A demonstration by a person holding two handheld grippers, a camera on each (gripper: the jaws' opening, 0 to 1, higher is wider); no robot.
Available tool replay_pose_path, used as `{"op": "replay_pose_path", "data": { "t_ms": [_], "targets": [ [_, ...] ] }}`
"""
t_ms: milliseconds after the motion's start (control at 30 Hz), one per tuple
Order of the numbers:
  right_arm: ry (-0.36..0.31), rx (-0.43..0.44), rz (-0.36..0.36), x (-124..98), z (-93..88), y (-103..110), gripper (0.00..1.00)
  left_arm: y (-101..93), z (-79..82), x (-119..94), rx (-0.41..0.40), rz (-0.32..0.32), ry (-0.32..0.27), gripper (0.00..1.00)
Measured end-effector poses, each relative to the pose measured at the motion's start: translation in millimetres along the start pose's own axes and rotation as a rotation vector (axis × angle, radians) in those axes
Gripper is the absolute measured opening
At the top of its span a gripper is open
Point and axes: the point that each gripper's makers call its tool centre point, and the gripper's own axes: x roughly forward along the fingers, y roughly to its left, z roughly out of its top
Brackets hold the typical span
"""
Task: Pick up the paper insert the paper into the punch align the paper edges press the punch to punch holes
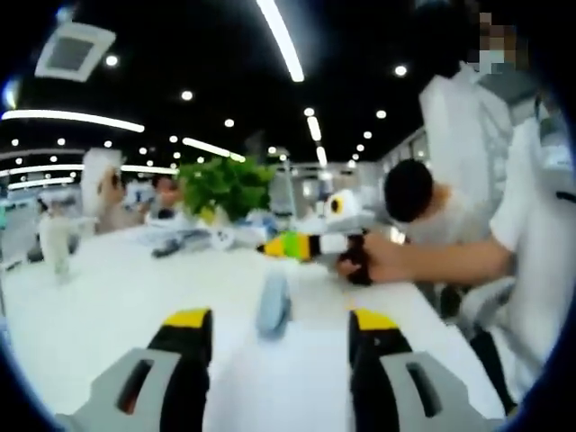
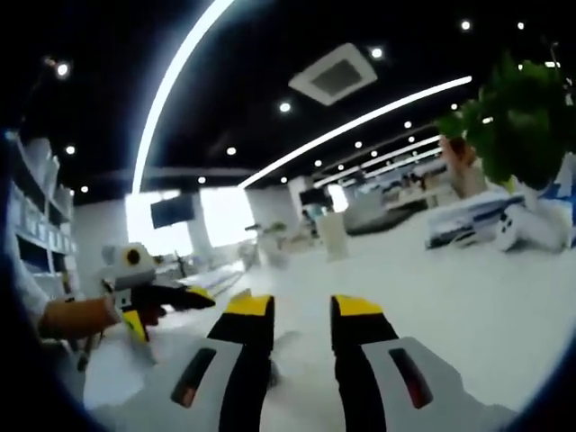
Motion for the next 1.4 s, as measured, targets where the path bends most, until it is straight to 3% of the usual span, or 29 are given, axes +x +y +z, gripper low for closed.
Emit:
{"op": "replay_pose_path", "data": {
  "t_ms": [167,400,933,1100,1333,1400],
  "targets": [
    [0.006,-0.007,0.0,0,-1.1,0,0.28,4.5,-13.1,-26,-0.026,0.052,0.002,0.61],
    [0.022,-0.021,0.005,2,-3.6,2,0.3,7.4,-33.4,-50,-0.024,0.101,0.059,0.61],
    [0.028,-0.074,0.017,2,-2.9,6,0.29,5.5,-55.1,-45,0.011,0.106,0.151,0.59],
    [0.014,-0.052,0.085,-3,1.6,13,0.3,8.7,-56.3,-47,-0.019,0.106,0.156,0.6],
    [0.171,-0.193,0.278,-22,-18.5,26,0.29,9.6,-56.3,-47,-0.026,0.118,0.153,0.61],
    [0.2,-0.239,0.288,-26,-22.3,23,0.3,10.0,-56.4,-47,-0.027,0.121,0.153,0.61]
  ]
}}
